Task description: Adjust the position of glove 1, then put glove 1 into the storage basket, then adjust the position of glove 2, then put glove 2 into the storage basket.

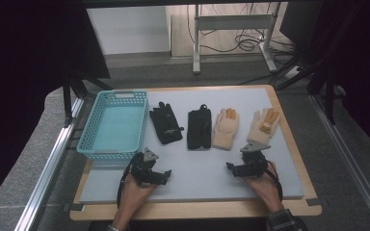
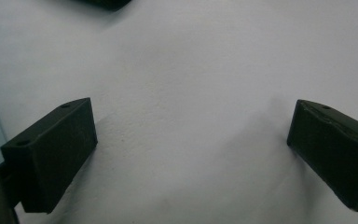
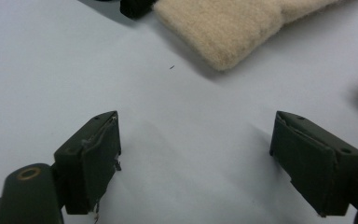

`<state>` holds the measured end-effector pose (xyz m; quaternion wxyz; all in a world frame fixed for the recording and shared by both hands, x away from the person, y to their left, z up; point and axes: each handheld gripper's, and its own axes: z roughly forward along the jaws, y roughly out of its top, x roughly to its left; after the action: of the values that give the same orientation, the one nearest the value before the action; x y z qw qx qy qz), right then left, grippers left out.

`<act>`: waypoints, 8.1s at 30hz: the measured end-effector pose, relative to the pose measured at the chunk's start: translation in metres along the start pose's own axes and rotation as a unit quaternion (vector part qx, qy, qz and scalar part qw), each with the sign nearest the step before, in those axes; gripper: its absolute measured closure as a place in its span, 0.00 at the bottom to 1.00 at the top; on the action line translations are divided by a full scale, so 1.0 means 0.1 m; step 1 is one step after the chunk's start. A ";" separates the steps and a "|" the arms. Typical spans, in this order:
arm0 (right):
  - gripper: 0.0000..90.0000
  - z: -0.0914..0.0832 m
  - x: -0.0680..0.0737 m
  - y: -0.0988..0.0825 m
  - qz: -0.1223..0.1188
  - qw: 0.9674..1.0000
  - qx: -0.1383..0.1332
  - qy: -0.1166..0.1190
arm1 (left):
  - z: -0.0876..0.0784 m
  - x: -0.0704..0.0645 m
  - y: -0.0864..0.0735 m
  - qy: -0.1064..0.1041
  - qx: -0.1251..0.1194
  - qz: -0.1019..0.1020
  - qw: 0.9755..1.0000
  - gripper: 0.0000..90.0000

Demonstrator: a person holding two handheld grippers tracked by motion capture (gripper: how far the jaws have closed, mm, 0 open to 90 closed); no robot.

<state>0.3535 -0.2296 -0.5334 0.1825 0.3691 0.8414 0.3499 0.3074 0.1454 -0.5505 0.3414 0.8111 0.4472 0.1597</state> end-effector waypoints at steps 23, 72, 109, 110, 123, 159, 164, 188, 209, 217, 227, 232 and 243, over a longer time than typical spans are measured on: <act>0.14 0.00 0.01 0.00 -0.003 1.000 0.004 0.002 | 0.00 -0.01 0.00 0.002 -0.003 0.000 1.000 0.03; 0.45 0.40 0.04 1.01 -0.019 0.999 -0.012 0.042 | -0.01 0.00 -0.01 0.002 -0.001 0.001 1.000 0.03; 0.63 1.33 -0.11 1.45 0.014 0.998 0.051 0.030 | -0.01 0.00 -0.01 0.001 -0.002 0.000 1.000 0.03; 0.70 1.33 -0.11 1.45 0.017 0.998 0.052 0.037 | -0.01 0.00 -0.01 0.001 -0.001 0.000 1.000 0.03; 0.92 1.18 -0.02 1.51 0.014 0.998 0.035 0.048 | -0.01 0.00 -0.01 0.001 0.000 0.001 1.000 0.03; 0.76 0.23 0.85 0.62 0.027 0.994 -0.008 0.103 | -0.01 0.00 -0.01 0.002 -0.002 -0.002 1.000 0.03; 0.60 0.15 0.70 0.77 0.019 0.995 -0.027 0.094 | -0.01 0.00 -0.01 0.002 -0.001 0.000 1.000 0.03; 0.78 1.24 0.44 1.59 -0.012 0.994 0.011 0.110 | -0.01 0.00 -0.01 0.001 0.000 -0.001 1.000 0.03; 0.85 1.67 0.46 1.71 -0.029 0.994 0.045 0.093 | -0.01 0.00 -0.01 0.001 0.000 0.001 1.000 0.03; 0.71 1.61 0.52 1.81 -0.032 0.992 0.029 0.115 | -0.01 0.00 -0.01 0.001 0.000 0.001 1.000 0.03; 0.46 1.87 0.66 1.95 -0.049 0.993 0.008 0.102 | -0.01 0.00 -0.01 0.000 0.000 0.001 1.000 0.03; 0.65 1.95 0.71 1.92 -0.056 0.995 0.012 0.082 | -0.01 0.00 -0.01 0.001 -0.001 0.000 1.000 0.03; 0.97 1.91 0.75 1.95 -0.029 0.994 0.032 0.099 | -0.01 0.00 -0.01 0.001 0.000 0.001 1.000 0.03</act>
<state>0.5077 0.0077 -0.5269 0.0966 0.3142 0.8765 0.3518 0.3068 0.1463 -0.5504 0.3407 0.8118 0.4464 0.1604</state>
